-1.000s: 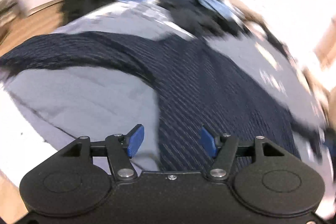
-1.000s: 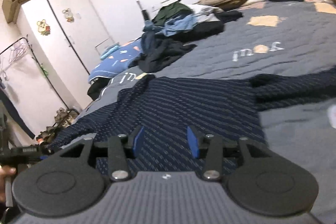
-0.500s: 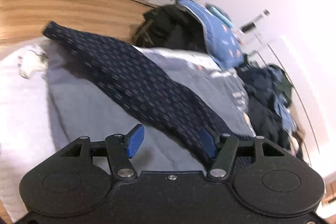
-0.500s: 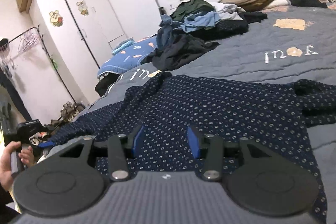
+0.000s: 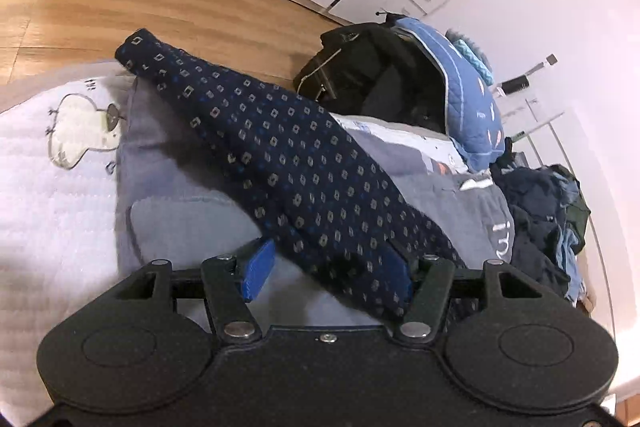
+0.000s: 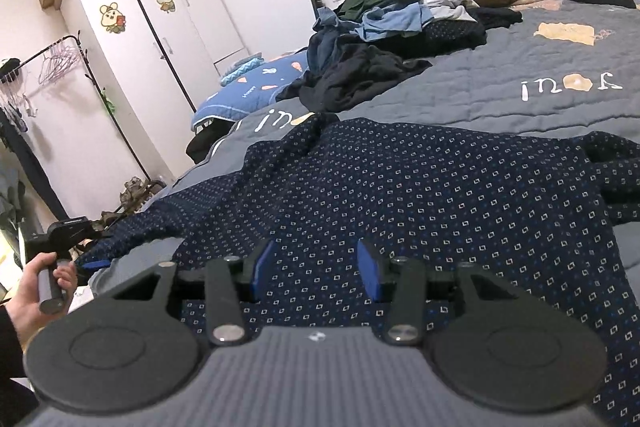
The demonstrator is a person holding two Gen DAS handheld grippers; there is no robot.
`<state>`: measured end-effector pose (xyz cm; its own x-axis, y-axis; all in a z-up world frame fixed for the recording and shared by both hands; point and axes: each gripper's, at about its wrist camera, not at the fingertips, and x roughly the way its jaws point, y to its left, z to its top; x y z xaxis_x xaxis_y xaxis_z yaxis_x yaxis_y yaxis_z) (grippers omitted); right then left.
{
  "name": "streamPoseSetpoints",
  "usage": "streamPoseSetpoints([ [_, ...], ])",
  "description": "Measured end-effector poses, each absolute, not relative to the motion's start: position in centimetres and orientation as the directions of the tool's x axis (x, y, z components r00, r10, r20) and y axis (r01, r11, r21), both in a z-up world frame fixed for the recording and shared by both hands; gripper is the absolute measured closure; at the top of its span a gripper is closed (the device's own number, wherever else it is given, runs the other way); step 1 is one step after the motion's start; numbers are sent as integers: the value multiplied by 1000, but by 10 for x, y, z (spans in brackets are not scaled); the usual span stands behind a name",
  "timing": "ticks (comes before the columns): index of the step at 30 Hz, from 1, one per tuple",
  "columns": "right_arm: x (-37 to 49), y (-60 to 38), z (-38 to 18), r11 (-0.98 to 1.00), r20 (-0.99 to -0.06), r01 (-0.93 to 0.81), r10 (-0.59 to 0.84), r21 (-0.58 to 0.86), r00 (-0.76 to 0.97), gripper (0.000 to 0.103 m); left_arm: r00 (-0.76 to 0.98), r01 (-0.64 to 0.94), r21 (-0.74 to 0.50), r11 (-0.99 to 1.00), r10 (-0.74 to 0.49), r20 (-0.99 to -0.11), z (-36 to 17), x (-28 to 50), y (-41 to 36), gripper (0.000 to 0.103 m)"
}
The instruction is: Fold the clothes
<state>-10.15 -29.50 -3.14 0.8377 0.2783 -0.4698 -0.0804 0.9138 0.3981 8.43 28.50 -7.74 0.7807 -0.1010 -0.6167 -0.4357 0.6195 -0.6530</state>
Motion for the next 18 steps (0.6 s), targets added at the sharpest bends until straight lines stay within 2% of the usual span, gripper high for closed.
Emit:
streamPoseSetpoints([
  [6, -99, -296, -34, 915, -477, -70, 271, 398, 836, 58, 770, -462, -629, 626, -69, -634, -83, 98, 282, 46],
  [8, -98, -296, -35, 916, -485, -64, 268, 396, 833, 58, 781, -455, -620, 639, -47, -622, -79, 100, 279, 63],
  [9, -98, -296, -36, 917, -488, -62, 267, 394, 831, 58, 790, -445, -619, 647, -41, -611, -76, 101, 278, 84],
  [10, -98, -296, -36, 918, -490, -61, 265, 392, 830, 58, 799, -436, -617, 656, -34, -601, -72, 101, 276, 90],
  [18, -98, -300, -36, 911, -485, -59, 271, 408, 831, 58, 862, -349, -653, 672, -44, -505, -44, 95, 263, 96],
])
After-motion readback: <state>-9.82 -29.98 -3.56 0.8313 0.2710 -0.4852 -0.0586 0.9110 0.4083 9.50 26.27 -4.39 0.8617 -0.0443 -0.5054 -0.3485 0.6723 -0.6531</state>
